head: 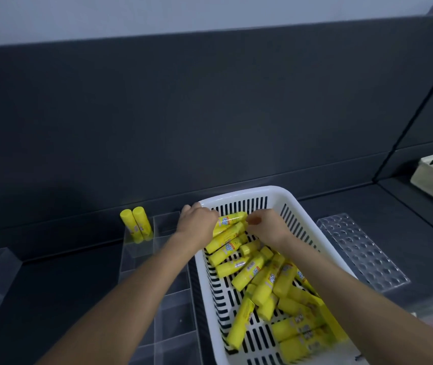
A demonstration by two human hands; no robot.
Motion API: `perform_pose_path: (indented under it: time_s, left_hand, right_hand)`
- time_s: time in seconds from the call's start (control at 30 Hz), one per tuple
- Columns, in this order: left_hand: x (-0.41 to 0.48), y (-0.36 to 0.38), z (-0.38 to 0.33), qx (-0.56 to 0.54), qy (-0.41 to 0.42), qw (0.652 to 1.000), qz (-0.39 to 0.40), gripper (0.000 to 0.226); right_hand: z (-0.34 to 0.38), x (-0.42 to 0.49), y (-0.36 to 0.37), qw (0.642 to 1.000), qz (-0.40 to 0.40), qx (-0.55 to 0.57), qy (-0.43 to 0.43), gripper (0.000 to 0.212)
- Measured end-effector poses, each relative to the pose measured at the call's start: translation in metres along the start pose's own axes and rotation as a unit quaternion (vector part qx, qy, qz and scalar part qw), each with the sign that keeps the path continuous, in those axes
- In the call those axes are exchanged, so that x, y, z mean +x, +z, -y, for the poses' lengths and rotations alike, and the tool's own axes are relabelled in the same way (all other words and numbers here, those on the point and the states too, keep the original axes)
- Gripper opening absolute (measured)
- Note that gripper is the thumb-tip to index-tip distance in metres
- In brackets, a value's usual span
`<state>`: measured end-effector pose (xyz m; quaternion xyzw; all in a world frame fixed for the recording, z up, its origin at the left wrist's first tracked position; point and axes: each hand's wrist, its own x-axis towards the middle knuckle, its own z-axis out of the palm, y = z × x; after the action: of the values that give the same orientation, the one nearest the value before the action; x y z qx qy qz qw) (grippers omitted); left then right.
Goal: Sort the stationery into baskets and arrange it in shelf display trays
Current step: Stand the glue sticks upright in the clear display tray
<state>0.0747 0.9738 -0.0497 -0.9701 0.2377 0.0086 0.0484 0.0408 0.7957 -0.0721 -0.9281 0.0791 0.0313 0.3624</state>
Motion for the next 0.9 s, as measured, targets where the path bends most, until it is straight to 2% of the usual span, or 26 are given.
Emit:
perform_pose_path:
  time_s: [0.17, 0.27, 0.37, 0.47, 0.53, 0.67, 0.9]
  left_hand:
    - [0.005, 0.002, 0.005, -0.006, -0.009, 1.000, -0.020, 0.021]
    - [0.005, -0.001, 0.010, -0.123, -0.013, 0.989, -0.076, 0.021]
    - [-0.002, -0.011, 0.024, -0.302, -0.055, 0.939, -0.153, 0.022]
    - [-0.028, -0.022, 0.049, -0.367, -0.121, 0.891, -0.241, 0.023]
    - [-0.034, -0.021, 0.053, -0.385, -0.128, 0.874, -0.266, 0.023]
    - [-0.039, -0.020, 0.050, -0.418, -0.132, 0.849, -0.296, 0.025]
    - [-0.050, -0.017, 0.065, -0.444, -0.143, 0.831, -0.304, 0.024]
  right_hand:
    - [0.006, 0.000, 0.002, 1.000, -0.016, 0.019, -0.019, 0.028]
    - [0.004, -0.003, 0.001, 0.998, -0.040, -0.006, -0.049, 0.024]
    - [0.010, -0.005, 0.002, 0.991, -0.059, -0.047, -0.109, 0.023]
    - [0.036, -0.004, 0.015, 0.959, 0.009, -0.133, -0.250, 0.028]
    - [0.042, -0.004, 0.023, 0.930, 0.039, -0.222, -0.290, 0.027]
    - [0.038, -0.003, 0.027, 0.896, 0.096, -0.318, -0.294, 0.025]
    - [0.037, -0.005, 0.023, 0.871, 0.098, -0.408, -0.255, 0.018]
